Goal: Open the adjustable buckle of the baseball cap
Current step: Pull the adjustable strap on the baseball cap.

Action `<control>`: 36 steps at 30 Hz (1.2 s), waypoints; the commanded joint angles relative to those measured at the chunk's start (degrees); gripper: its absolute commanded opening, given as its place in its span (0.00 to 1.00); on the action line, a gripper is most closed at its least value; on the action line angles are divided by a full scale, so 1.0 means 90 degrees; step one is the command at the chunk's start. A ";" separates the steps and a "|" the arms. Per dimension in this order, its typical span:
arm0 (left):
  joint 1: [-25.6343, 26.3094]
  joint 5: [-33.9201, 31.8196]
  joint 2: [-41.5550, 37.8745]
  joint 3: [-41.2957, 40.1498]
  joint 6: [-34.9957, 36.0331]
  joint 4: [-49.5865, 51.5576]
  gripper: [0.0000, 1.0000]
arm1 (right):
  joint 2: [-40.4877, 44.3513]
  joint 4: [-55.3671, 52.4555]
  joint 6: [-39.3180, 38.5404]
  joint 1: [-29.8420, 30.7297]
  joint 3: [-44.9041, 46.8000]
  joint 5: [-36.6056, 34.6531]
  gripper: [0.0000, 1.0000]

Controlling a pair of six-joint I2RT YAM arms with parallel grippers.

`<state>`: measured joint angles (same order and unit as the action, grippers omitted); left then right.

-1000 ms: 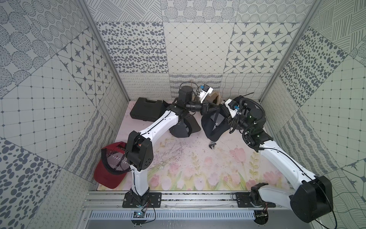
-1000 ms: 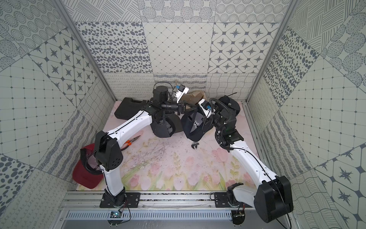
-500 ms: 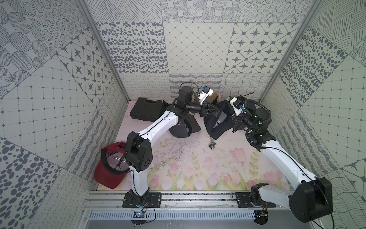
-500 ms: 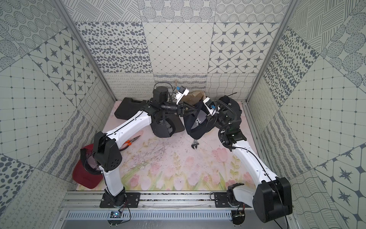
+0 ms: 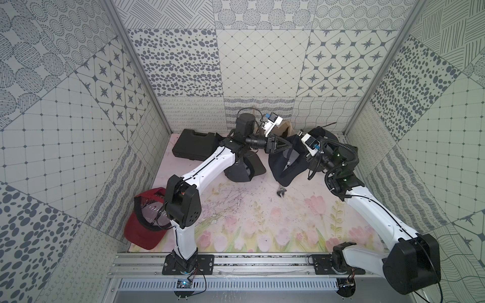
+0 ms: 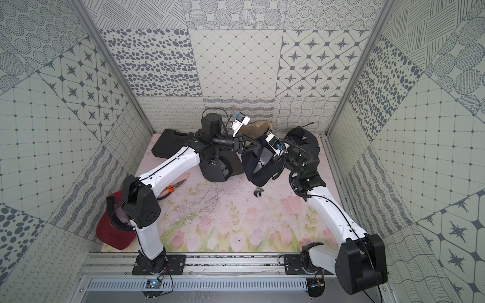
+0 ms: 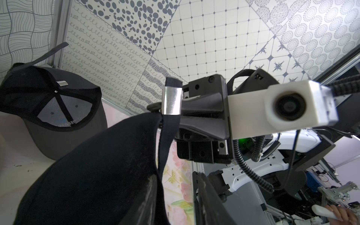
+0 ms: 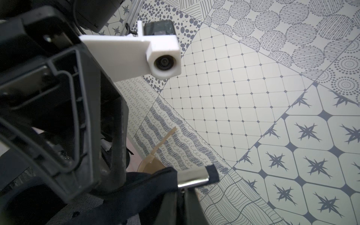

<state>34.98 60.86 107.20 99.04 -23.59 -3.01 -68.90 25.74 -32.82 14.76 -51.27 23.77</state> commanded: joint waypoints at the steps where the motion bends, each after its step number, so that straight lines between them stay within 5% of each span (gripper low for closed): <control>1: 0.0153 0.0327 -0.0129 -0.0047 -0.0842 -0.1068 0.44 | 0.0088 0.0412 -0.0020 0.0017 0.0042 -0.0033 0.00; 9: 0.0254 0.0083 -0.0101 0.0074 -0.0572 -0.0575 0.47 | 0.0057 0.0431 0.0051 0.0020 0.0041 -0.0034 0.00; 23: 0.0253 -0.1860 -0.0219 0.0394 0.1000 0.1250 0.47 | 0.0235 0.0483 0.0297 0.0097 0.0102 0.0181 0.00; 36: 0.0259 -0.1369 -0.0061 0.0513 0.1084 0.1193 0.42 | 0.0213 0.0549 0.0490 0.0203 0.0061 0.0211 0.00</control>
<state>36.80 47.62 106.17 102.26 -16.34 7.25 -68.49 26.61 -29.89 16.05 -50.54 25.21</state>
